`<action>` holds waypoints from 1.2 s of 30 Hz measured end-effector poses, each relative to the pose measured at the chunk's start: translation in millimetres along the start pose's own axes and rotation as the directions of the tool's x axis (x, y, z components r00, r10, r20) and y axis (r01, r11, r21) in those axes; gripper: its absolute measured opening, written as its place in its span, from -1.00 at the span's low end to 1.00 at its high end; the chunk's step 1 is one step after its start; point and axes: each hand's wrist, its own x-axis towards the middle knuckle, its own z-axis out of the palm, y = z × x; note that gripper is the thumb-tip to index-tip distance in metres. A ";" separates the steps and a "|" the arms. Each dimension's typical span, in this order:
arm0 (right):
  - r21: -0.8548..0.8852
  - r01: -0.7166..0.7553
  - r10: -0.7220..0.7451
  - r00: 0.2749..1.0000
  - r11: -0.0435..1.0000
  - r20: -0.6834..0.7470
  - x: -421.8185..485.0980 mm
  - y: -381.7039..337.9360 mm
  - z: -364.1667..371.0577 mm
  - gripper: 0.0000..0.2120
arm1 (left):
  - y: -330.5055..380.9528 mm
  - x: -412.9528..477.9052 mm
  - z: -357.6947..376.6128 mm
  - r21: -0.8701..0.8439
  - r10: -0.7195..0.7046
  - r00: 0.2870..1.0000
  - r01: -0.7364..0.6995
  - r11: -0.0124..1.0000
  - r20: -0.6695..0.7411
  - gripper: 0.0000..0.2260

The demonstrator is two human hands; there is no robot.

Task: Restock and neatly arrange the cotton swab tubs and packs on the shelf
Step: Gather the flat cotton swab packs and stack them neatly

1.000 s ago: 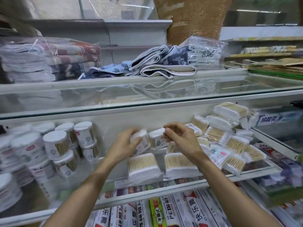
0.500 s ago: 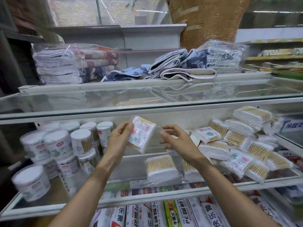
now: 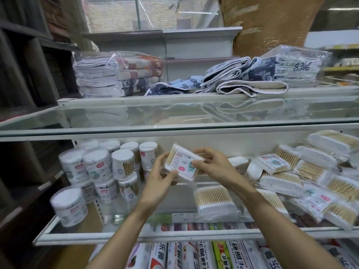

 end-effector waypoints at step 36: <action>0.286 -0.064 0.066 0.998 0.956 0.003 13.1 5.4 -11.3 -0.55 | -2.7 41.0 12.2 -0.142 -0.060 0.995 0.048 0.989 -0.085 -0.72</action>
